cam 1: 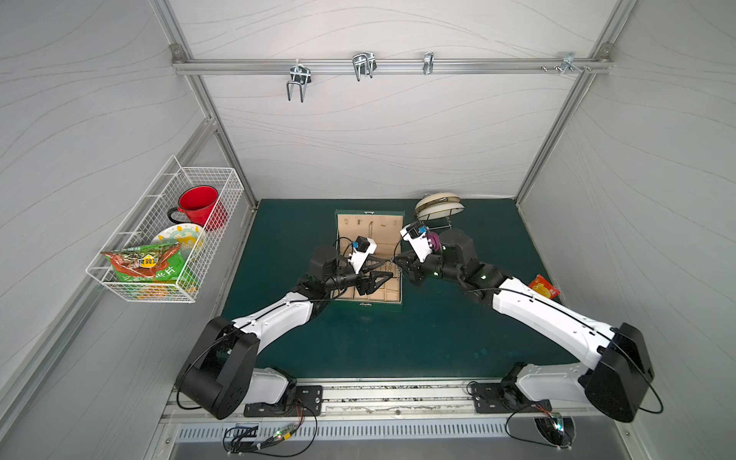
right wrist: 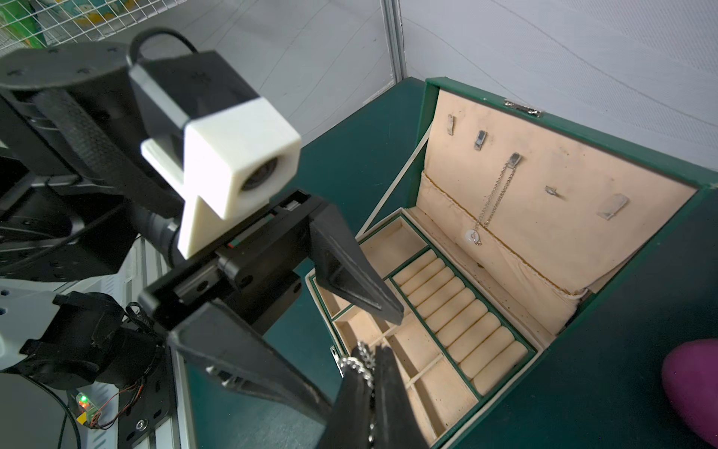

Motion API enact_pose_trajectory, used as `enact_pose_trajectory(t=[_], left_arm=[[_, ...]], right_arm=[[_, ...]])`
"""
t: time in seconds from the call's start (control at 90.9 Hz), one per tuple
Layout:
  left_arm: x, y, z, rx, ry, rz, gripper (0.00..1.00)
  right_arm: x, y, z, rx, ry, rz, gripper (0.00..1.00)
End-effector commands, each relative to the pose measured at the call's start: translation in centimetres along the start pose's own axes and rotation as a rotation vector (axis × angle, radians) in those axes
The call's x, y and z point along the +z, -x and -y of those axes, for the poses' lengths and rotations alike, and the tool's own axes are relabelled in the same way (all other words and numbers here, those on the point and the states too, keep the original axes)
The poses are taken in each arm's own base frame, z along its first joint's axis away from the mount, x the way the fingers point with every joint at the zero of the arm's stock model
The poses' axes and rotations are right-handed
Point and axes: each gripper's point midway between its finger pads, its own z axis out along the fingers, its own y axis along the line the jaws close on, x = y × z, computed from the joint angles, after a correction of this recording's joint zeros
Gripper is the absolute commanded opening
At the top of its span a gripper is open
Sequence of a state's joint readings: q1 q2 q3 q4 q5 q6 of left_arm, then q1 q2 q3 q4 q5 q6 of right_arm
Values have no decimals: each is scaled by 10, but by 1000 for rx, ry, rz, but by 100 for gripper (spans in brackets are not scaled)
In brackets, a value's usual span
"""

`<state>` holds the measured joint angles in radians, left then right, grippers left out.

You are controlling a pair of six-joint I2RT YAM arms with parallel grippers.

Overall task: Put jewelry chain into jewelry box
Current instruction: Hang the necklace on the jewelry box clasp.

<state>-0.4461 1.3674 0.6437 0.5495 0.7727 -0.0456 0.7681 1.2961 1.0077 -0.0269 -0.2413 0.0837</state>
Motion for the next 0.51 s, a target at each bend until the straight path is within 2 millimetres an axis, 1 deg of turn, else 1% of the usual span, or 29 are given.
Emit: enact_pose_trajectory(t=[0.0, 0.099, 0.22, 0.363, 0.495], left_arm=[[4, 8, 2, 36, -37, 33, 55], [7, 5, 0, 26, -43, 28, 50], [12, 2, -6, 24, -37, 21, 40], [16, 2, -9, 22, -43, 31, 36], [19, -1, -10, 17, -49, 26, 36]], right_arm=[[0, 17, -4, -6, 2, 42, 0], [2, 16, -5, -6, 3, 38, 0], [2, 17, -6, -9, 4, 40, 0], [1, 18, -6, -10, 2, 42, 0], [2, 17, -6, -9, 3, 41, 0]])
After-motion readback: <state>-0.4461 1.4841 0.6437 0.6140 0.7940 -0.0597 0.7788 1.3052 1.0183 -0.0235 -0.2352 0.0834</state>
